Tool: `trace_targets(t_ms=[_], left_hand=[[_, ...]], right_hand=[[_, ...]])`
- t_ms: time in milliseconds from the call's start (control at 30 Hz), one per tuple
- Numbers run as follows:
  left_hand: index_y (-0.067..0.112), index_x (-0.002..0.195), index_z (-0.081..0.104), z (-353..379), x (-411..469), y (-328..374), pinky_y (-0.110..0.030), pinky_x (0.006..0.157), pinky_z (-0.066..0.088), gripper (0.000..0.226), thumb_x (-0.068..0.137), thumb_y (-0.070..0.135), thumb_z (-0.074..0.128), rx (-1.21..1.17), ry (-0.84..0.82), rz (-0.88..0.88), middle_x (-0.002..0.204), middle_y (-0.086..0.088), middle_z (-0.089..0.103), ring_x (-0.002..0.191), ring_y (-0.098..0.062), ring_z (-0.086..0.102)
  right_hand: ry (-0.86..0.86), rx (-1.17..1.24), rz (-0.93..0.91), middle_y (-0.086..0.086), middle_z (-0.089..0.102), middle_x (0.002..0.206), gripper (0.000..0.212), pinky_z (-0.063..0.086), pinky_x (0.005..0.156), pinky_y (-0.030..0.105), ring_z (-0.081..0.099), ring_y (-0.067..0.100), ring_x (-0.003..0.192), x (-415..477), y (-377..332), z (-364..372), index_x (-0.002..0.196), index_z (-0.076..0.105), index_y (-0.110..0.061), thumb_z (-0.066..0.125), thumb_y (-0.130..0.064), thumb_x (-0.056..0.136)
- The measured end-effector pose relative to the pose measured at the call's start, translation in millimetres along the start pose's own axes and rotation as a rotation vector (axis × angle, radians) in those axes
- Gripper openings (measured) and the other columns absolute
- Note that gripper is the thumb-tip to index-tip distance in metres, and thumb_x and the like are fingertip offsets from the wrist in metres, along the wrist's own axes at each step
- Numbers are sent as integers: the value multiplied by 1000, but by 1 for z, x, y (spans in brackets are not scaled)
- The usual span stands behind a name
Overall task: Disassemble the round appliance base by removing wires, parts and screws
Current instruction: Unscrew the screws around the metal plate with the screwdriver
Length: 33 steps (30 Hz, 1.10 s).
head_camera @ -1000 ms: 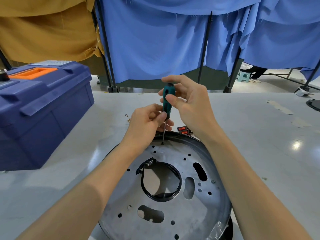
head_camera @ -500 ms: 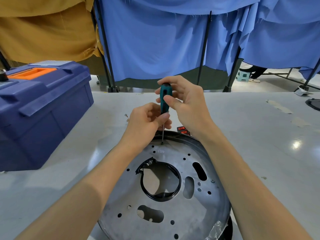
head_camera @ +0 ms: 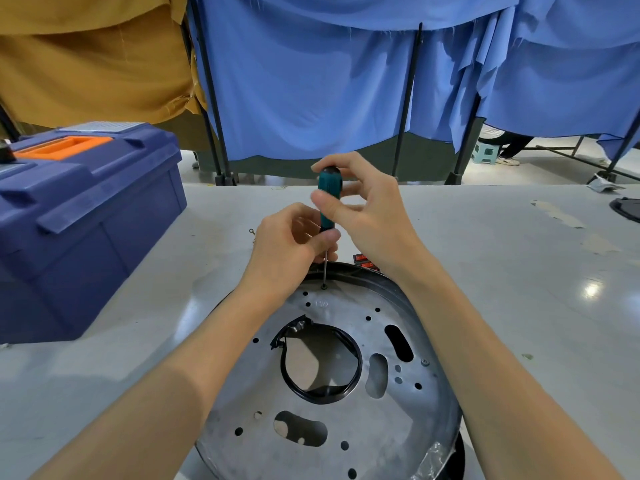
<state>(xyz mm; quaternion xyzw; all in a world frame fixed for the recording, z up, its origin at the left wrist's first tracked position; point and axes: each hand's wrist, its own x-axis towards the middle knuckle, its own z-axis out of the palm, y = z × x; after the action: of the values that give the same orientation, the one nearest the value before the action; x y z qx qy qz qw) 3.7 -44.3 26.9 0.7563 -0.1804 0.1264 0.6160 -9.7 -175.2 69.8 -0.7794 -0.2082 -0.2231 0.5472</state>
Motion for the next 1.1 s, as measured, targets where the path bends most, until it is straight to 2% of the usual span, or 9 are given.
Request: trace_targets(t_ms=[100, 233, 333, 500, 633, 800, 900, 967, 1100], left_hand=[[7, 100, 63, 1, 0, 1, -37, 71, 58, 19, 84, 12, 73, 0, 3, -11, 74, -4, 70, 69, -24, 72], [10, 100, 66, 2, -1, 1, -32, 73, 58, 11, 96, 9, 56, -26, -63, -12, 75, -2, 72, 74, -21, 72], [8, 95, 65, 1, -1, 0, -37, 73, 60, 4, 91, 8, 63, -33, -31, -28, 71, -5, 72, 70, -22, 72], [8, 91, 58, 1, -2, 2, -44, 72, 59, 52, 61, 44, 81, 81, 7, -28, 72, -5, 71, 68, -24, 72], [10, 98, 64, 2, -2, 1, -42, 74, 60, 9, 93, 18, 62, 17, -38, -14, 77, -5, 73, 72, -22, 73], [8, 97, 63, 2, -1, 0, -43, 75, 61, 5, 92, 10, 63, 39, -12, -7, 73, -6, 72, 70, -22, 72], [9, 97, 62, 2, -1, 0, -42, 73, 59, 19, 84, 17, 73, 82, 20, 9, 72, -5, 72, 68, -23, 72], [12, 95, 63, 2, -2, 0, -40, 73, 59, 7, 90, 15, 66, 56, -10, 2, 73, -5, 72, 69, -22, 72], [7, 101, 63, 2, -1, 0, -33, 73, 59, 14, 97, 1, 51, 8, -40, -25, 77, -8, 72, 72, -21, 72]], right_hand=[[8, -43, -10, 0, 60, 105, 32, 50, 72, 14, 56, 6, 86, 0, 0, -1, 114, 64, -24, 72, -14, 85], [37, 18, 13, 9, 66, 98, 36, 54, 70, 20, 63, 19, 84, 1, 0, -4, 114, 61, -12, 68, 3, 82], [10, 49, 17, 12, 69, 101, 30, 56, 82, 35, 66, 26, 91, 1, 0, -3, 112, 62, -8, 59, 8, 87], [-1, -34, 6, -4, 62, 103, 23, 52, 81, 23, 60, 8, 92, -1, 0, 1, 111, 66, -21, 69, -22, 88], [57, -10, 25, 1, 65, 97, 37, 53, 79, 24, 63, 16, 90, 1, 0, -3, 122, 61, -19, 70, -11, 87], [21, 46, 11, 7, 68, 101, 24, 56, 85, 34, 67, 18, 89, -1, -1, -2, 115, 61, -9, 60, -3, 92], [25, -28, -1, -1, 61, 103, 29, 53, 83, 27, 60, 7, 89, -2, -1, 0, 113, 66, -21, 72, -15, 85], [55, -29, 2, -4, 60, 99, 35, 51, 78, 21, 57, 3, 83, -1, 1, -3, 115, 66, -22, 73, -11, 83], [63, 12, 24, 7, 68, 99, 40, 54, 87, 31, 67, 18, 90, 2, 3, -7, 120, 63, -11, 64, 7, 84]])
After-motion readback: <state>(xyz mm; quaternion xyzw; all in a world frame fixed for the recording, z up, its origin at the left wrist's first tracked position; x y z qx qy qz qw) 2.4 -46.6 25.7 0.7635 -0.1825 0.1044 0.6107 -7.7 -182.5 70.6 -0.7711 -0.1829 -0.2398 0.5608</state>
